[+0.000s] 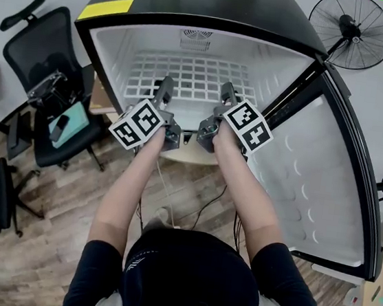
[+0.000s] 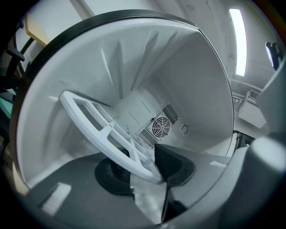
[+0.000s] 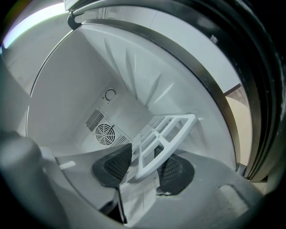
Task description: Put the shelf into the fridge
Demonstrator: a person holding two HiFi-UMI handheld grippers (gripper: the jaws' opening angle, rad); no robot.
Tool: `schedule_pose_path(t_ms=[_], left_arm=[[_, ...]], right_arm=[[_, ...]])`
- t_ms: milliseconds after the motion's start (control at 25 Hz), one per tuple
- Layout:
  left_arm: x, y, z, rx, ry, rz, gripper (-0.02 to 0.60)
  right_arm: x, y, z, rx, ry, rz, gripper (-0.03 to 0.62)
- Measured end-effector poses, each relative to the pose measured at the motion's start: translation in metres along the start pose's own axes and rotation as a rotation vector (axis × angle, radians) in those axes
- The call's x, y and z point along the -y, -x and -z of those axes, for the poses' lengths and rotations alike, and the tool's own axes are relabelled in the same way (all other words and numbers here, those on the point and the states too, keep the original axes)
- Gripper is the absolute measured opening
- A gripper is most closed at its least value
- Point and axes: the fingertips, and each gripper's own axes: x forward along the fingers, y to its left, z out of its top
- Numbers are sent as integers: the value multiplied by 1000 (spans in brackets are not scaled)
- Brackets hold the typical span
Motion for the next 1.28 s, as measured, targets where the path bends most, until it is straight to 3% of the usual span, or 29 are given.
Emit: schedule_pose_path(t_ms=[400, 760, 1280], left_arm=[[-5, -11, -3, 36, 4, 6, 156], [-7, -16, -3, 15, 21, 10, 156], [-4, 1, -1, 45, 138, 52, 152]], right_arm=[[-1, -12, -2, 10, 6, 3, 163], [0, -15, -3, 11, -4, 12, 164], [-4, 5, 6, -15, -51, 8, 158]])
